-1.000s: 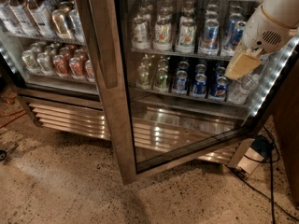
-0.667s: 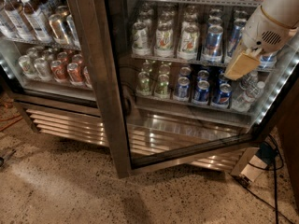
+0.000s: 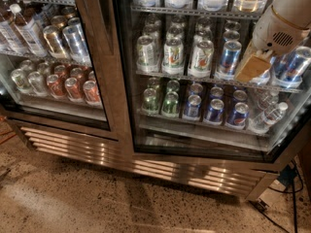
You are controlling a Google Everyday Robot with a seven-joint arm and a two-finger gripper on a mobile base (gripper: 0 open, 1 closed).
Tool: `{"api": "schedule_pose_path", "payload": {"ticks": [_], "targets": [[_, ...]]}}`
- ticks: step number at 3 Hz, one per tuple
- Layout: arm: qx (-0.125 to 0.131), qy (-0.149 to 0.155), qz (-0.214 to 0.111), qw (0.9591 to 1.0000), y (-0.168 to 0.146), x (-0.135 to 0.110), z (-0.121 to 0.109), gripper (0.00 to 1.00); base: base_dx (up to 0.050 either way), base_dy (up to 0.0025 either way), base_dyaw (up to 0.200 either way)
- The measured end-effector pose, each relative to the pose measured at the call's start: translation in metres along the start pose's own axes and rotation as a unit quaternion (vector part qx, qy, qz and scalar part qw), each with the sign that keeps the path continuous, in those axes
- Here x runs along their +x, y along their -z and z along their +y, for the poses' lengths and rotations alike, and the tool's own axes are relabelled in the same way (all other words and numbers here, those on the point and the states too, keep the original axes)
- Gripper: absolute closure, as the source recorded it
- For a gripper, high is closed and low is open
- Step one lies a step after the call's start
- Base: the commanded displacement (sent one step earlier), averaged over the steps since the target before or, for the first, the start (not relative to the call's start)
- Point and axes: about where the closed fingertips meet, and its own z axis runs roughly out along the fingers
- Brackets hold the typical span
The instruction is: Close right fridge door
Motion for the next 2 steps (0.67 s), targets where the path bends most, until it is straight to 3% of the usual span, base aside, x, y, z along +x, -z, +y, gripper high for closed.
{"api": "schedule_pose_path", "payload": {"ticks": [1,2], "targets": [[0.0,0.0,0.0,1.0,0.0,0.0,0.0,1.0,0.049,0.00009,-0.003],[0.0,0.0,0.0,1.0,0.0,0.0,0.0,1.0,-0.049,0.00001,0.0]]}}
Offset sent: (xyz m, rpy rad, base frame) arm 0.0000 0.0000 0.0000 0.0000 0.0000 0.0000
